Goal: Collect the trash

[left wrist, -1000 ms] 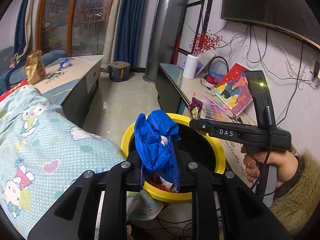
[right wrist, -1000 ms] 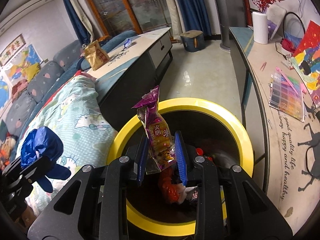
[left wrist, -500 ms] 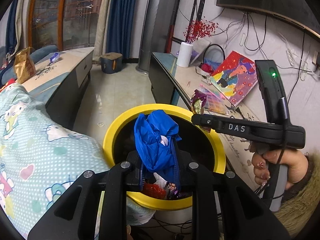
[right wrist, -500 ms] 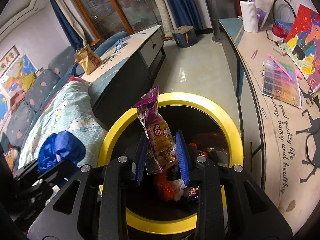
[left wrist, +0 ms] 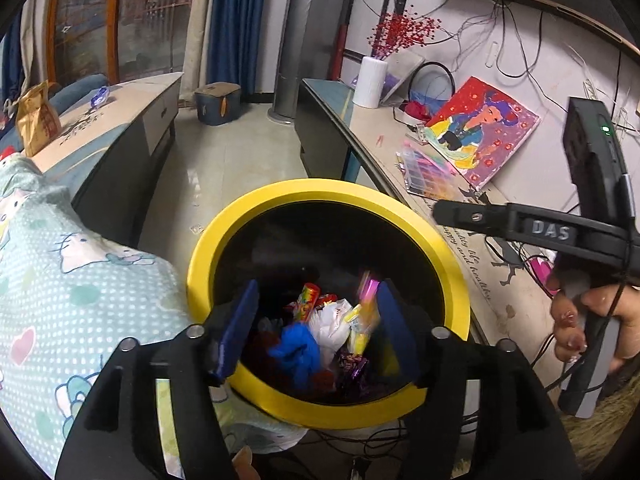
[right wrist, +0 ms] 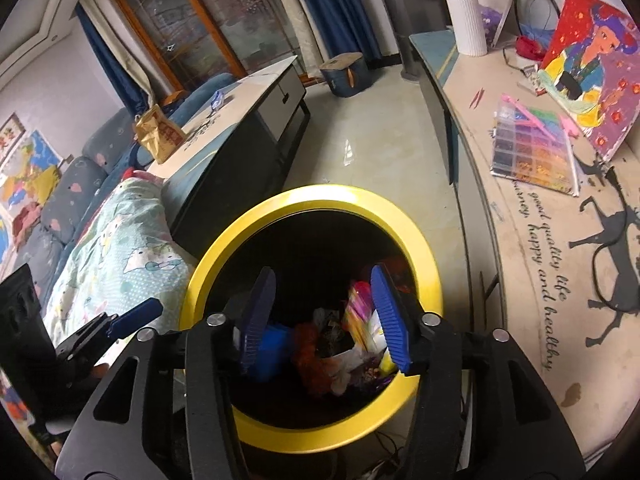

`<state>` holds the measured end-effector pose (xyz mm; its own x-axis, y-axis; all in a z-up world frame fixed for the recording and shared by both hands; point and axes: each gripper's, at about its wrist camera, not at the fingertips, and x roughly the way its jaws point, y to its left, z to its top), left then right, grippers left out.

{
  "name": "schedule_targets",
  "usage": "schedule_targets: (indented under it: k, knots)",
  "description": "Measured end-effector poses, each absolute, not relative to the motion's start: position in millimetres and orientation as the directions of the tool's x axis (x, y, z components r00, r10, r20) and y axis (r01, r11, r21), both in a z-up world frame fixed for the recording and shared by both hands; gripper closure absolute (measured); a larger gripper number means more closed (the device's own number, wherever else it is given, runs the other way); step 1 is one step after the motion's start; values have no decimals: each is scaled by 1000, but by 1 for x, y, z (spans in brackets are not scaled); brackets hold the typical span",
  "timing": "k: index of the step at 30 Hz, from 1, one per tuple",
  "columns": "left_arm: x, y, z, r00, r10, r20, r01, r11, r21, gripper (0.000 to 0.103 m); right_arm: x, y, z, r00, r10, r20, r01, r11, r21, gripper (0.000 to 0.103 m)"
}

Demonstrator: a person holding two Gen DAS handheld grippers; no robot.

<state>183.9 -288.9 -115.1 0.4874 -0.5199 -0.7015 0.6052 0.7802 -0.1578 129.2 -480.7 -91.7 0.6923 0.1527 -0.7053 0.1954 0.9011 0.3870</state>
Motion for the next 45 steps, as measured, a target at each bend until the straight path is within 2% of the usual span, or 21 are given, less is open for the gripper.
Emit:
schedule_targets:
  k: [2, 4, 7, 10, 13, 21, 26, 31, 45]
  knots:
    - [183, -279, -111, 498, -526, -689, 590, 788, -176, 24, 125, -479, -85, 701, 152, -696, 192, 900, 390, 54]
    - [180, -269, -105, 510, -527, -680, 578, 795, -182, 17, 120, -474, -79, 710, 142, -689, 187, 906, 380, 45]
    - [174, -248, -94, 554, -507, -660, 546, 820, -172, 8, 108, -458, -64, 733, 115, -670, 173, 922, 347, 39]
    - [166, -219, -81, 602, -484, -635, 497, 850, -177, 7, 93, -436, -49, 772, 67, -632, 157, 944, 292, 22]
    - [155, -193, -68, 653, -450, -609, 455, 876, -161, 7, 78, -412, -34, 814, 26, -581, 130, 966, 226, 11]
    - [111, -135, -44, 764, -365, -532, 368, 924, -105, 7, 29, -338, -15, 930, -26, -365, 53, 996, 65, 11]
    - [77, -110, -38, 811, -313, -494, 318, 945, -77, 6, 10, -318, -9, 966, -18, -259, 38, 997, 73, 11]
    - [53, -93, -32, 847, -285, -449, 288, 956, -63, 6, 3, -310, -9, 976, -9, -216, 23, 998, 62, 11]
    - [40, -89, -25, 865, -292, -408, 289, 955, -71, 6, 0, -305, -11, 975, -1, -223, 14, 998, 59, 11]
